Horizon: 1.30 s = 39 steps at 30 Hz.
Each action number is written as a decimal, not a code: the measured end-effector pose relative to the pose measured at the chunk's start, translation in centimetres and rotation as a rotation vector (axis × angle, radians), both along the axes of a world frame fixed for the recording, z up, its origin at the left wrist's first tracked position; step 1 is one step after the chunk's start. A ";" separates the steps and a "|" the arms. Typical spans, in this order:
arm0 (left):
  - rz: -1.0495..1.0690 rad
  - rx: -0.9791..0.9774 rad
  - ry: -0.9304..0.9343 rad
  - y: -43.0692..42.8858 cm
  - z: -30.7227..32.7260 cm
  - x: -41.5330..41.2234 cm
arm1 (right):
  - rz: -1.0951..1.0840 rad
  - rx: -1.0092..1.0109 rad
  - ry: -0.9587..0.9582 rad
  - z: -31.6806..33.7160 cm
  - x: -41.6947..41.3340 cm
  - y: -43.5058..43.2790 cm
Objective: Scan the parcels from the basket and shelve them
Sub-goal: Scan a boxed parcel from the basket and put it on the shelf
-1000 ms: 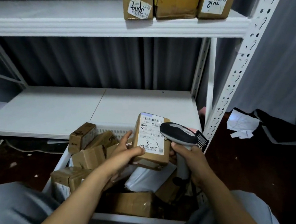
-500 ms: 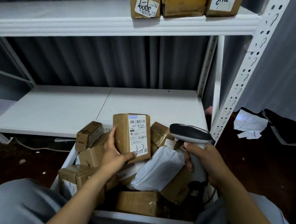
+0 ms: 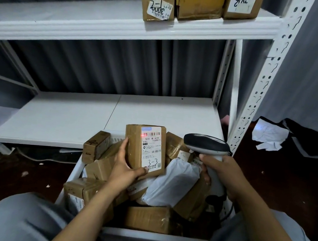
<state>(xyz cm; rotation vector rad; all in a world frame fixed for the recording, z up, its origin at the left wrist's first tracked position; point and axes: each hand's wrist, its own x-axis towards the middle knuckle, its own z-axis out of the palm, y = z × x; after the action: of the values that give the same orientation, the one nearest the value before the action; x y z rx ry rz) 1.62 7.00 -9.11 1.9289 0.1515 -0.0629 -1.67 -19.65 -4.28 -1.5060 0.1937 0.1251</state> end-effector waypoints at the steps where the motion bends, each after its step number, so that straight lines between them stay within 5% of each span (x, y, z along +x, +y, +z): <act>1: -0.001 -0.009 -0.007 0.0 0.2 -0.1 | 0.006 -0.003 -0.001 0.2 0.0 0.1; 11: 0.107 -0.438 -0.089 0.5 6.3 0.4 | -0.010 -0.112 -0.097 5.8 1.2 2.1; 19: 0.241 -0.770 -0.265 1.7 17.5 2.8 | -0.035 -0.306 -0.341 16.2 4.9 5.9; 26: 0.307 -0.669 -0.301 2.8 25.8 8.1 | -0.075 -0.435 -0.473 24.2 8.4 9.0; 36: 0.236 -0.696 -0.165 2.5 31.8 17.6 | -0.118 -0.555 -0.452 27.5 13.9 8.8; 39: 0.292 -0.456 -0.204 2.5 32.1 20.5 | -0.129 -0.585 -0.445 27.7 15.3 8.2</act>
<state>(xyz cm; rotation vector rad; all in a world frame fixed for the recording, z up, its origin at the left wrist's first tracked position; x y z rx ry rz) 22.16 9.54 22.98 1.4325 0.2565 0.2724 13.66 -11.43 23.38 -2.0515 -0.0399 -0.4012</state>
